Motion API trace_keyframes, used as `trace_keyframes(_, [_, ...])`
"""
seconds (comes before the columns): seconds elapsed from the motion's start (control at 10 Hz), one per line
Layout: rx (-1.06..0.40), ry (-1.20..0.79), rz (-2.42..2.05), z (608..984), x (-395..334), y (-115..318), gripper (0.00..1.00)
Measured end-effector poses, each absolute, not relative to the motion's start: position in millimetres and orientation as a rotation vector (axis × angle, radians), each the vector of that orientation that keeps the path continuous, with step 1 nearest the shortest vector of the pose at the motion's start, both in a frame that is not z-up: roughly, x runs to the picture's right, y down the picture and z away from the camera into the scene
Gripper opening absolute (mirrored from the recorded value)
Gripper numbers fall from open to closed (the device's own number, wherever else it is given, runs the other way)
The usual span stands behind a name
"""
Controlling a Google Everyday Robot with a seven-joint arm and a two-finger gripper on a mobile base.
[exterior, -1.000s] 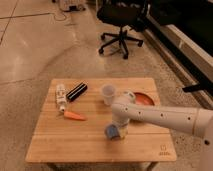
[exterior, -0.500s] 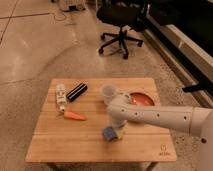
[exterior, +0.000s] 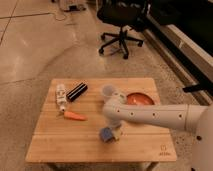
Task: Wipe the white sponge on the table
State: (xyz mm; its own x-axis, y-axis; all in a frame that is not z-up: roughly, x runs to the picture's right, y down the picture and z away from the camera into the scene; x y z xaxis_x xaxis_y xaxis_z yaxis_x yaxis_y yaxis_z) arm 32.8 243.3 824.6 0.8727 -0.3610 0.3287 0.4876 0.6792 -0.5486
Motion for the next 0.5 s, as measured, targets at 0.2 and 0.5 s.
trace_keyframes(0.2, [-0.676,-0.198,-0.49,824.5,28.3,242.1,0.0])
trace_keyframes(0.5, [-0.677,-0.195,-0.505,825.6,22.5,237.3,0.0])
